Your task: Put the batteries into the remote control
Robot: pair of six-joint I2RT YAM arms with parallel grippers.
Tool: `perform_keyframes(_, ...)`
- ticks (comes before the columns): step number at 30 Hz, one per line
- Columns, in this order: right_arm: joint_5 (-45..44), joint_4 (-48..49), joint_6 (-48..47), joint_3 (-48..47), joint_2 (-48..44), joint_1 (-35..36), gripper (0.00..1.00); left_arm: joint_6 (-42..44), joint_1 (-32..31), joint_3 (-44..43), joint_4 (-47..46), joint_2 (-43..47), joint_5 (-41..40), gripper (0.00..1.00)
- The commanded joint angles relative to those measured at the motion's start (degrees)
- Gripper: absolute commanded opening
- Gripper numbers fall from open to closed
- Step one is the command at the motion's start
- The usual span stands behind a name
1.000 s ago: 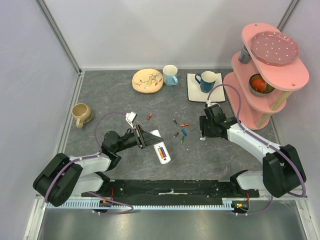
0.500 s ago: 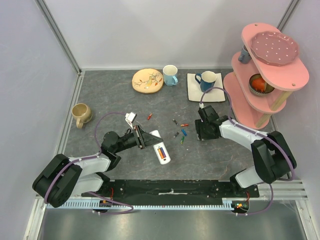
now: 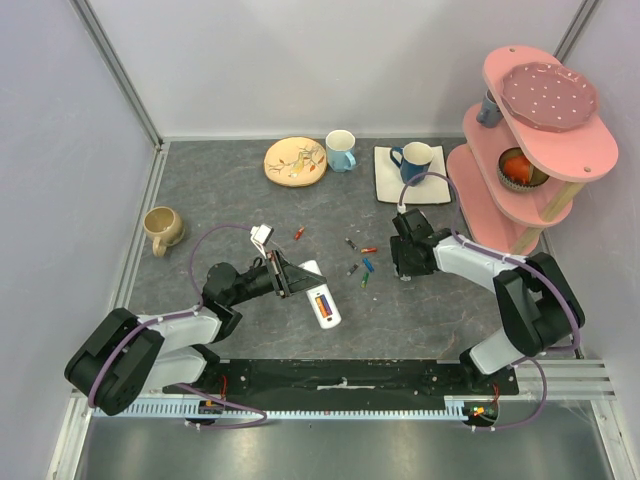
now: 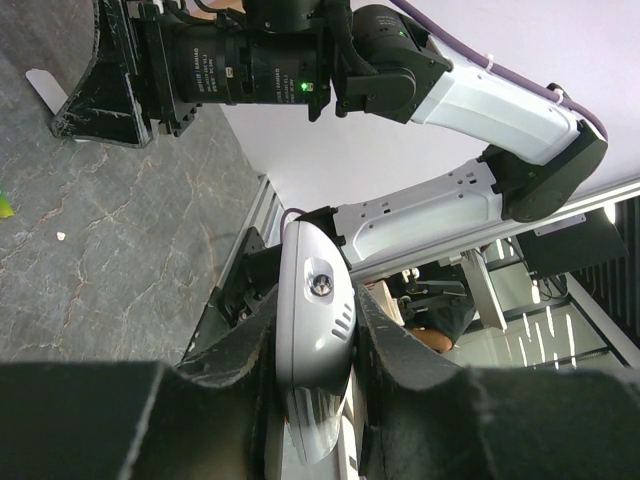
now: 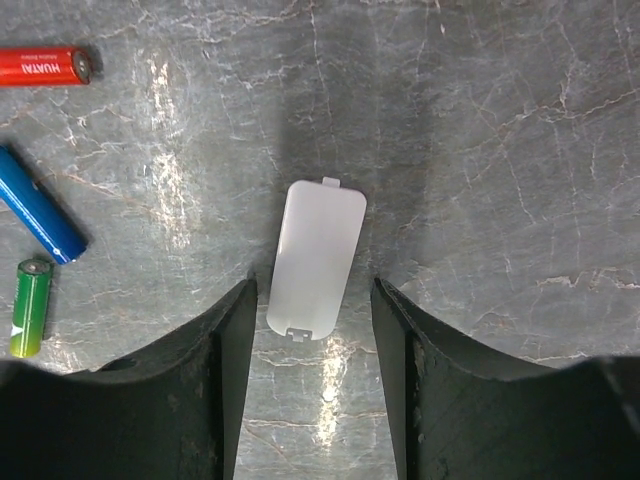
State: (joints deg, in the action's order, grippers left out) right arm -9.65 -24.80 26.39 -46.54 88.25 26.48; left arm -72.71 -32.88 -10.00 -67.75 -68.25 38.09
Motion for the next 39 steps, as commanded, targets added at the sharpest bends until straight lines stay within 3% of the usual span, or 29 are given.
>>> perform_keyframes(1, -2.0, 2.4, 1.2, -1.6, 1.6, 0.2, 0.56, 1.8, -0.2, -0.1, -2.0, 1.2, 0.6, 0.02)
perform_keyframes(16, -0.5, 2.7, 0.8, 1.1, 1.5, 0.2, 0.52, 1.9, -0.2, -0.4, -2.1, 0.7, 0.7, 0.02)
perform_keyframes(31, -0.5, 2.5, 0.8, 2.0, 0.8, 0.2, 0.37, 1.8, -0.2, -0.4, -2.2, 0.7, 0.7, 0.02)
perform_keyframes(39, 1.4, 0.1, 1.8, 0.8, -4.7, 0.2, 0.28, 1.6, -0.2, -1.5, -2.0, -0.2, 0.1, 0.02)
